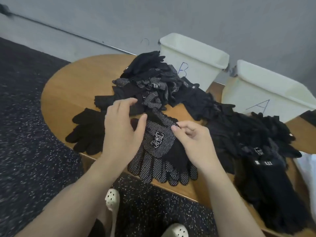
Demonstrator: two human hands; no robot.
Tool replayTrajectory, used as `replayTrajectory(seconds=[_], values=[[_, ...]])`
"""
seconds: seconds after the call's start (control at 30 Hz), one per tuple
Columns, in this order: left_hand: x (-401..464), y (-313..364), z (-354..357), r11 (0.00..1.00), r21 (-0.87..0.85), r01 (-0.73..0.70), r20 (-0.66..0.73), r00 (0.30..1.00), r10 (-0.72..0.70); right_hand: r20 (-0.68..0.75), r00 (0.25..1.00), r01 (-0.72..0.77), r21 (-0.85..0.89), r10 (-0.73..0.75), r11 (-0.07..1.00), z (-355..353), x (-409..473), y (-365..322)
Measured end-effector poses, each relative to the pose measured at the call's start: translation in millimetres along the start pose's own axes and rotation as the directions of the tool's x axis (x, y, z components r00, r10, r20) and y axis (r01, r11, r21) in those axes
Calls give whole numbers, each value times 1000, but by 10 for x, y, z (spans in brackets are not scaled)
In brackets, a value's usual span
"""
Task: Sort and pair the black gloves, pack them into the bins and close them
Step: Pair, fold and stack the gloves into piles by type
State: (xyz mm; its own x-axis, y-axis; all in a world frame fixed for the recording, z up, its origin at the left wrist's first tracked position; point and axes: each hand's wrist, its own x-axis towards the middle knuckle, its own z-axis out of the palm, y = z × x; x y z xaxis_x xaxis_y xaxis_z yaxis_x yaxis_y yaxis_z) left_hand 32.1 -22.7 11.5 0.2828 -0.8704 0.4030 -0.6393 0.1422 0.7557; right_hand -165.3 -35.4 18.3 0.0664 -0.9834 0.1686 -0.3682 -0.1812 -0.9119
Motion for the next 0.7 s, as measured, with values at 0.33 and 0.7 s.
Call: replayTrajectory(seconds=[0.33,0.7], values=[[-416,79,142,836,29,-548,285,806,519,-16,993,-109,265,117,958,-91,147,-170],[-374,162,297,905,-19,-425,59,903,425,57,983,-184,370,176,911,-77,165,-193]])
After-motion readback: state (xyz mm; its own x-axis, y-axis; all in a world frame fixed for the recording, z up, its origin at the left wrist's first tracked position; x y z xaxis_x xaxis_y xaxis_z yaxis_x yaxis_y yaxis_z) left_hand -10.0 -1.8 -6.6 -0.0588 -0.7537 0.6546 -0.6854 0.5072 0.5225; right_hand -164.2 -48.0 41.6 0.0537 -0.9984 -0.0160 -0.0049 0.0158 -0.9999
